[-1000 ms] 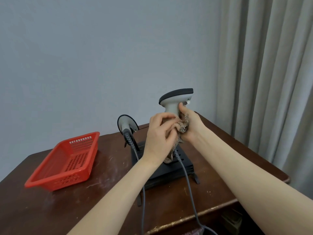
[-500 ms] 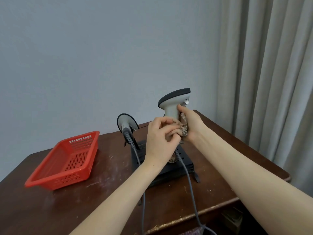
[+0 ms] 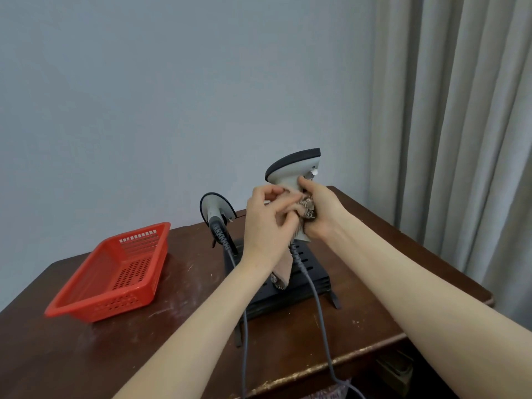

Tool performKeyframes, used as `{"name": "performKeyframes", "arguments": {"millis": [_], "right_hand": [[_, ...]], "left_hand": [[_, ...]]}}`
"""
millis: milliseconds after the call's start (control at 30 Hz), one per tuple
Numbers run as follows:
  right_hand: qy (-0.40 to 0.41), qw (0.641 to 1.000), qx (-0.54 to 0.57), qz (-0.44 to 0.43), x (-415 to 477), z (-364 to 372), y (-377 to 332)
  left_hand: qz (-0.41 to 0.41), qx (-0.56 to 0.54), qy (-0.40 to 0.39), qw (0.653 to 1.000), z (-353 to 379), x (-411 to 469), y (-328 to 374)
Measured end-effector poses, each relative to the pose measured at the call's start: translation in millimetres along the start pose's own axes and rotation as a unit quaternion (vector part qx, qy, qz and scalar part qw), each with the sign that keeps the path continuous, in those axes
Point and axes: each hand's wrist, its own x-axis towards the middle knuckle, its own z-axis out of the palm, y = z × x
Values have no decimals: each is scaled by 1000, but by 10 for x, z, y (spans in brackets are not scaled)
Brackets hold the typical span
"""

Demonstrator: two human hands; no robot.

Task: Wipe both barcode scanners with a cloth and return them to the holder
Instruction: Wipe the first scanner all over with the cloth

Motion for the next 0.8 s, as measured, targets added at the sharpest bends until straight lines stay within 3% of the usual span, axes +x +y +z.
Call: {"name": "performKeyframes", "arguments": {"millis": [200, 467, 800], "right_hand": [[24, 998, -48, -41, 60, -29, -19], [-60, 997, 10, -43, 1, 53, 55], [25, 999, -39, -24, 39, -54, 29]], "left_hand": [[-22, -56, 0, 998, -95, -216, 45], [-47, -67, 53, 995, -56, 264, 42], [-33, -66, -8, 997, -43, -318, -34]]}}
